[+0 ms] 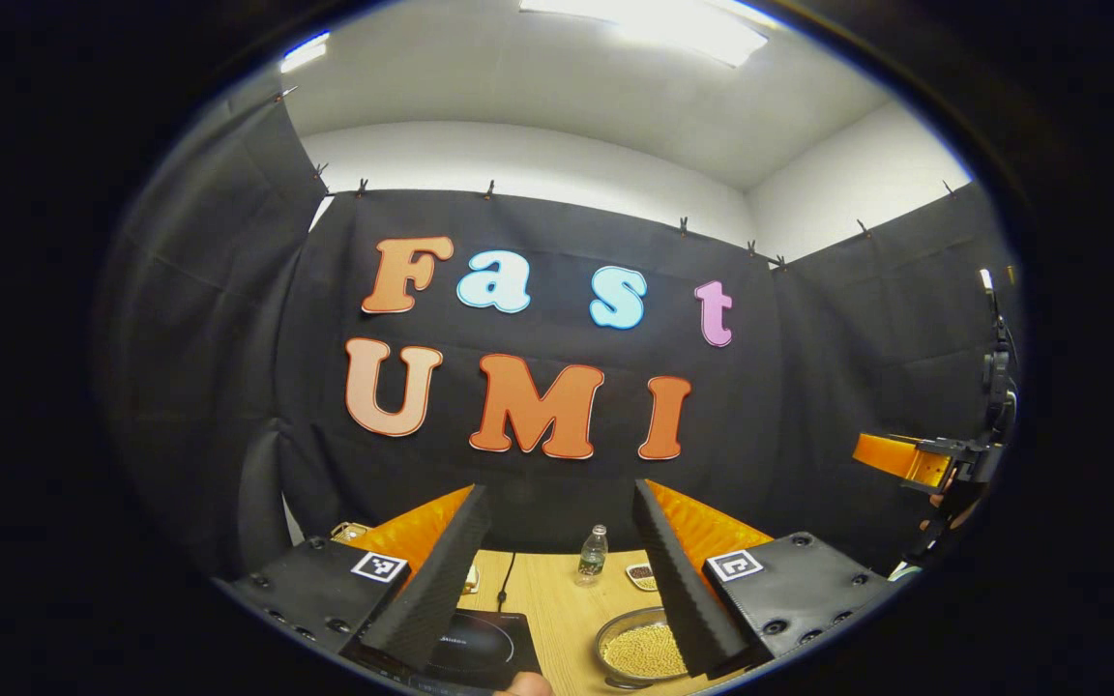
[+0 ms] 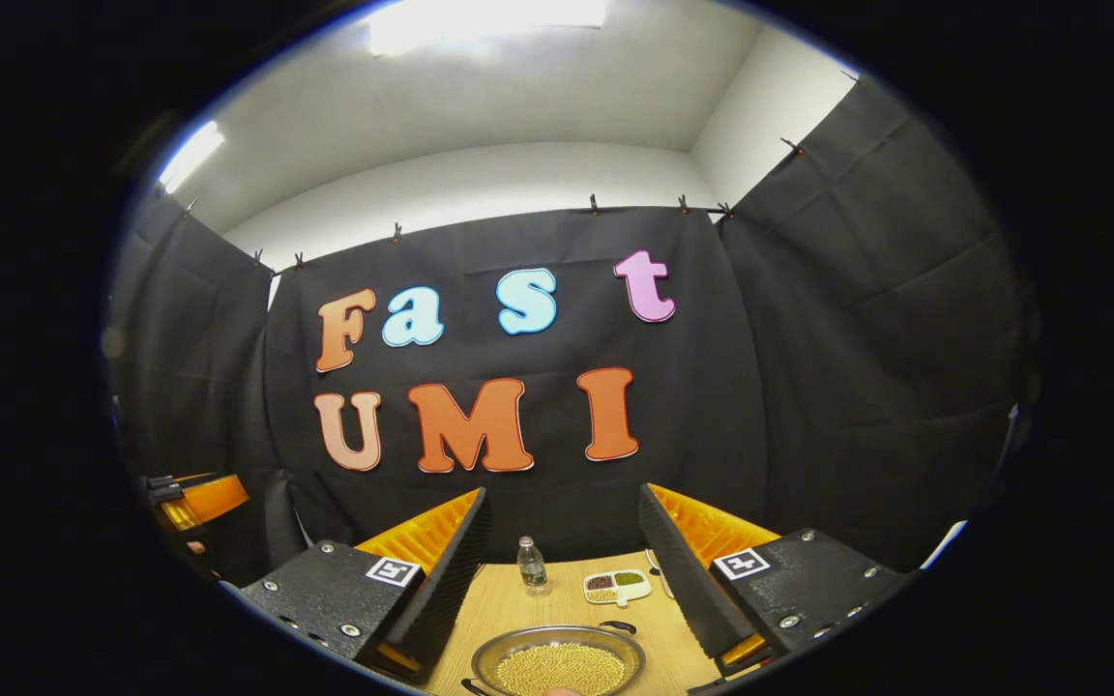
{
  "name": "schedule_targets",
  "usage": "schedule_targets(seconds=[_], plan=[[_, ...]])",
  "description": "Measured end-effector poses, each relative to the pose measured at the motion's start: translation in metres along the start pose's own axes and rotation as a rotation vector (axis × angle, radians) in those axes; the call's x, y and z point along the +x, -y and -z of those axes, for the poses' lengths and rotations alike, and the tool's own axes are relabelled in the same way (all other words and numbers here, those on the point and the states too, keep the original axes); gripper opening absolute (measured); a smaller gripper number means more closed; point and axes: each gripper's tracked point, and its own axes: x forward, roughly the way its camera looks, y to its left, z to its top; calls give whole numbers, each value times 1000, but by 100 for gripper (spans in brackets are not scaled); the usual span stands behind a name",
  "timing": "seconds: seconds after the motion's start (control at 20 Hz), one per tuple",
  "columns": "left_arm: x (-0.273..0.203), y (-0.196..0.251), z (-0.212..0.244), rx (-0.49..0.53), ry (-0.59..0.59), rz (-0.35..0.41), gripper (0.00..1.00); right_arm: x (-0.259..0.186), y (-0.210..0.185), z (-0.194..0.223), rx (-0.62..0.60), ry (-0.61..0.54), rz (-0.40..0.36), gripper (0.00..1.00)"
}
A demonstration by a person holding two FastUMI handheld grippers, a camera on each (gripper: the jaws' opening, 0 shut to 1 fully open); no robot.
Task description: First push the handle of the pot to place it horizontally, then grasp the pot with both hands and set it on the induction cooktop.
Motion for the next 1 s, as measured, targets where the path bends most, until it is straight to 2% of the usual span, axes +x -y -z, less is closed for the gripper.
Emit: schedule_targets(seconds=[0.6, 0.75, 0.85, 0.95, 1.0], plan=[[-4, 1, 16, -29, -50, 12, 98, 1, 2, 15, 14, -24, -1, 95], [-4, -3, 15, -20, -43, 7, 97, 2, 2, 21, 18, -33, -4, 91], [-6, -4, 17, -15, -43, 2, 98, 1, -2, 26, 15, -40, -17, 82], [-7, -5, 18, -13, -43, -2, 98, 1, -11, 28, 19, -38, -58, 66], [-8, -7, 18, -13, -42, -6, 98, 1, -13, 29, 20, -38, -65, 55]])
